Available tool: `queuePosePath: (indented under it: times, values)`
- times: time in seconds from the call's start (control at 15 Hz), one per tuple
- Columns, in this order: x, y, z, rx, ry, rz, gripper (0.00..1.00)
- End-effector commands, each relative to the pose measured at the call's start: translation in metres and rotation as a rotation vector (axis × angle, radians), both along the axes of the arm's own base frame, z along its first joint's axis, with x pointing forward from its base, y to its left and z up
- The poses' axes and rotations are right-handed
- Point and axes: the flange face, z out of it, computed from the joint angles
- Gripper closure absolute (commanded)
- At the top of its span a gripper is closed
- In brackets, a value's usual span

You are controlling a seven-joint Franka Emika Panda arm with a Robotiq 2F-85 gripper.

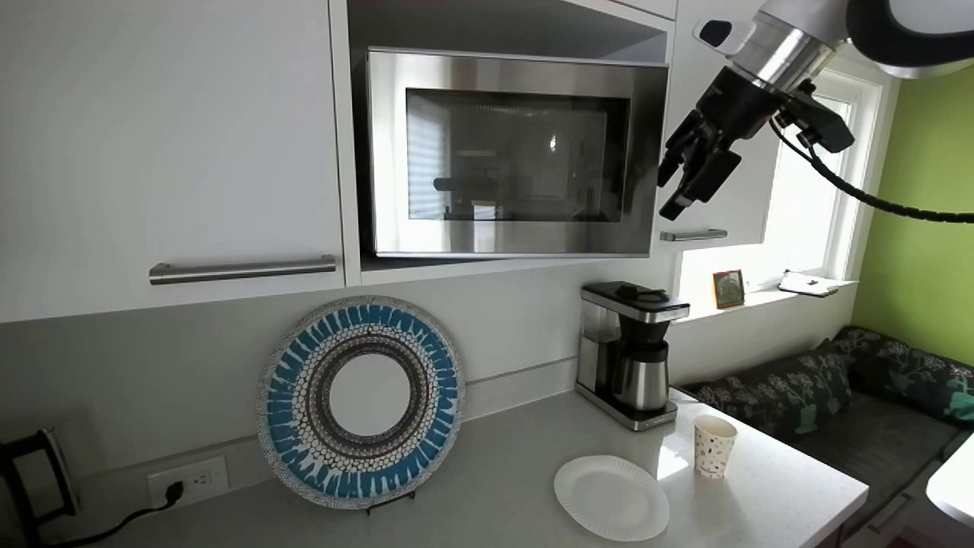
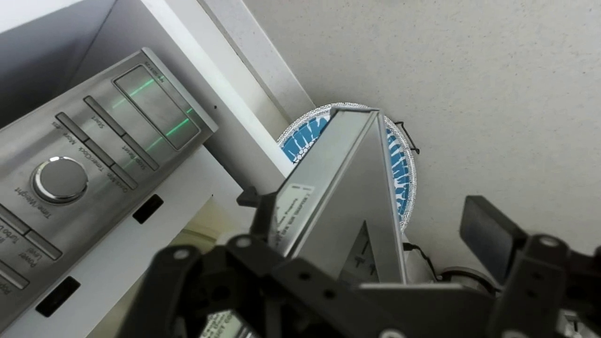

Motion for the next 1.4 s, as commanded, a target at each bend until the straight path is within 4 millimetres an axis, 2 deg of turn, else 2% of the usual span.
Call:
queuePosePath:
  times: [0.0,0.2,0.47,0.67,1.07,1.33]
  values:
    - [0.000,0.000,0.001,-0.001,0.001,0.000,0.00]
    - [0.000,-0.013,0.010,-0.012,-0.025,-0.001,0.00]
    - [-0.005,-0.035,0.025,0.047,-0.035,0.039,0.00]
    - [-0.003,-0.045,0.031,0.115,-0.024,0.088,0.00]
    - [0.013,-0.041,0.029,0.247,0.004,0.157,0.00]
    - [0.025,-0.045,0.026,0.228,-0.002,0.154,0.00]
